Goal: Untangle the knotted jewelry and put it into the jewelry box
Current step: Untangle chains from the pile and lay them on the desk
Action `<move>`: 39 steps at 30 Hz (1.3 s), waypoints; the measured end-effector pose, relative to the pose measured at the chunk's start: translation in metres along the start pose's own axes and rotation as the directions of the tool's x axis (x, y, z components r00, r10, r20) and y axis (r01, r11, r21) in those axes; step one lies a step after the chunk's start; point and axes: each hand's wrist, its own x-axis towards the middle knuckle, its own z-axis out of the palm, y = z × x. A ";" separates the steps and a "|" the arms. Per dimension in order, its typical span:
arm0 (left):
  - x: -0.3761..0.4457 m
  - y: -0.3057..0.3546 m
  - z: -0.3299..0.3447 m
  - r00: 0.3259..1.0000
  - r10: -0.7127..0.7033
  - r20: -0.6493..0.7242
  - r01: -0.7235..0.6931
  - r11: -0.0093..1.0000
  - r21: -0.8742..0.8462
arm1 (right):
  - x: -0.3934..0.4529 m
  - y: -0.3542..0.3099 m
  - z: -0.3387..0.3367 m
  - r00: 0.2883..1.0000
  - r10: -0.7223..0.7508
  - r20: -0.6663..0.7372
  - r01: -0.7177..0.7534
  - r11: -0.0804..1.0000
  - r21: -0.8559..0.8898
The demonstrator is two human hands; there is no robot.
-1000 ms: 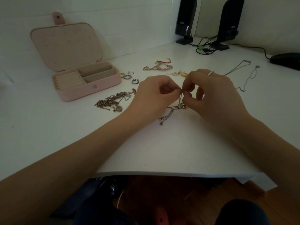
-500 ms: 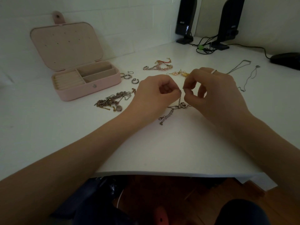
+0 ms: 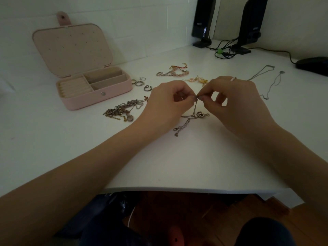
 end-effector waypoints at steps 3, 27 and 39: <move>0.000 0.000 0.001 1.000 -0.031 0.004 0.031 0.999 -0.028 | 0.000 -0.001 0.000 1.000 0.001 -0.004 -0.001 1.000 0.000; -0.001 0.004 -0.002 0.995 -0.088 0.038 0.092 0.988 -0.127 | 0.001 -0.004 -0.001 0.992 0.105 0.070 -0.114 0.983 0.140; -0.003 0.003 0.001 0.999 0.018 0.026 -0.019 1.000 0.005 | 0.001 -0.002 0.000 0.982 0.135 0.135 -0.160 0.966 0.202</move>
